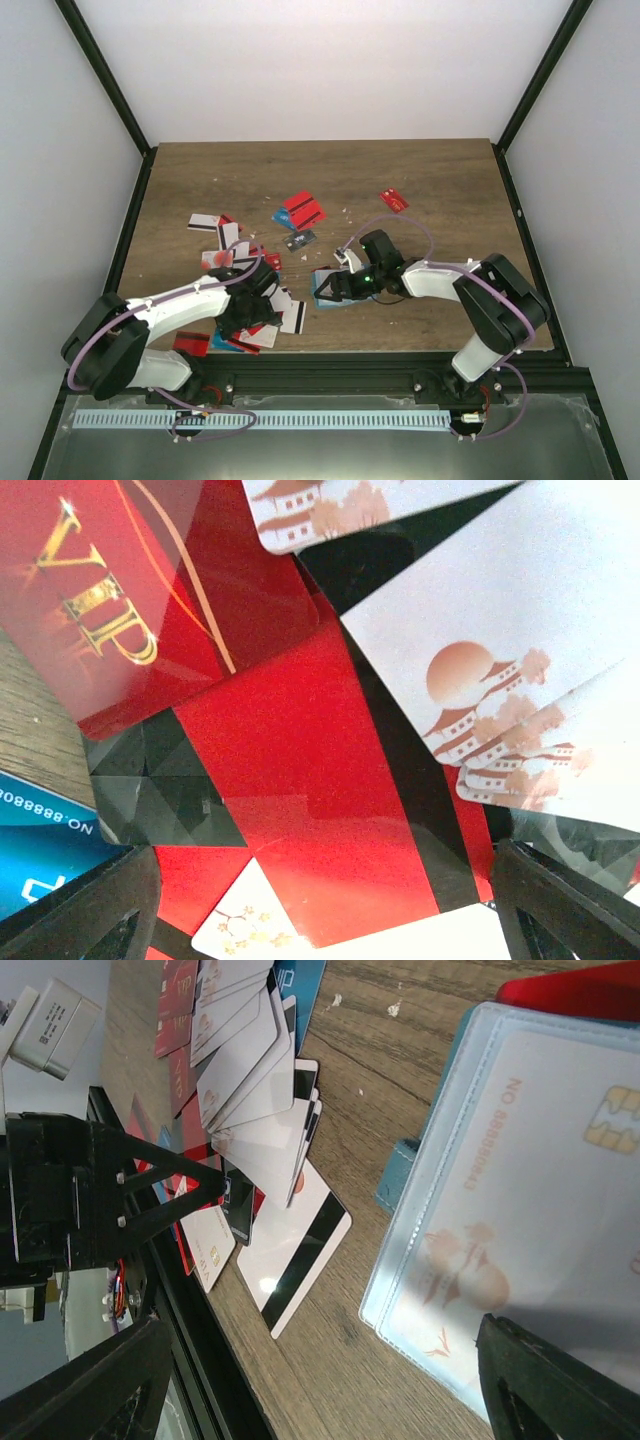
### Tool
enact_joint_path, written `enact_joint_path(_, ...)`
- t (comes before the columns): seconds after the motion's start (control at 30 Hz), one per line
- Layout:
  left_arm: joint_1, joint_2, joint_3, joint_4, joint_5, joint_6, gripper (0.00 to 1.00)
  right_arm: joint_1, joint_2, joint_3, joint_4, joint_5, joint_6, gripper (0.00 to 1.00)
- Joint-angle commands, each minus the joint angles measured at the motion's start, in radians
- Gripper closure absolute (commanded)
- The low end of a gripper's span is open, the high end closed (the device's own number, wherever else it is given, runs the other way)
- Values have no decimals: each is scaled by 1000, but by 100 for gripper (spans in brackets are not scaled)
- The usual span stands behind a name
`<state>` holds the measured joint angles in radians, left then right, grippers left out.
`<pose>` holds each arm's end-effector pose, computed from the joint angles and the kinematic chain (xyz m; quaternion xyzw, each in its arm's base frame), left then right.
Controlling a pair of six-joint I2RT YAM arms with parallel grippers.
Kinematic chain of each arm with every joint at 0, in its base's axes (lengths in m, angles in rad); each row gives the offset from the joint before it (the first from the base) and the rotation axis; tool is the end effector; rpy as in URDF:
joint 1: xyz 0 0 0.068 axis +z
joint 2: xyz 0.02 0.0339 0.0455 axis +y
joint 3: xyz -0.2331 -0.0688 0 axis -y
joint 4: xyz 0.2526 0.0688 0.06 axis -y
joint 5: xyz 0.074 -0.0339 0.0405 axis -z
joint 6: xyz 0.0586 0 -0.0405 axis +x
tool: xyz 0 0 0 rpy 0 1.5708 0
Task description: Put the credit cards into the card holder
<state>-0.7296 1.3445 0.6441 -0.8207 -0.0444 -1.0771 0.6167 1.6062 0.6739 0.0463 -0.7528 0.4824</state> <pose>0.1554 -0.1354 0.0913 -0.1733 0.9843 -0.0058 0.0328 0.2222 0.2067 0.0889 -0.1819 0.8658 0.4583 0.0854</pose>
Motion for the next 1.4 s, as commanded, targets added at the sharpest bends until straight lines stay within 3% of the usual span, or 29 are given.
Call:
enact_joint_path(0.0, 16, 18, -5, 59, -26, 8, 8, -5, 25, 24, 12, -18, -20, 15)
enact_joint_path(0.1, 23, 37, -13, 78, -24, 16, 9, -5, 26, 24, 10, -19, -21, 15)
enact_joint_path(0.37, 25, 35, -99, 157, 45, 13, 30, -5, 33, 26, 11, -20, -18, 15)
enact_joint_path(0.6, 13, 1, -168, 218, 140, 26, 41, -5, 38, 34, 5, -24, -18, 15)
enact_joint_path(1.0, -156, -2, -59, 220, 201, 47, 44, -4, 17, 39, -15, -15, -4, 15)
enact_joint_path(1.2, -160, -21, 39, 123, 111, 111, 42, -5, 12, 71, -42, -17, 1, 15)
enact_joint_path(1.37, -158, -71, 61, 67, 83, 124, 34, 5, 19, 107, -53, -19, 18, 15)
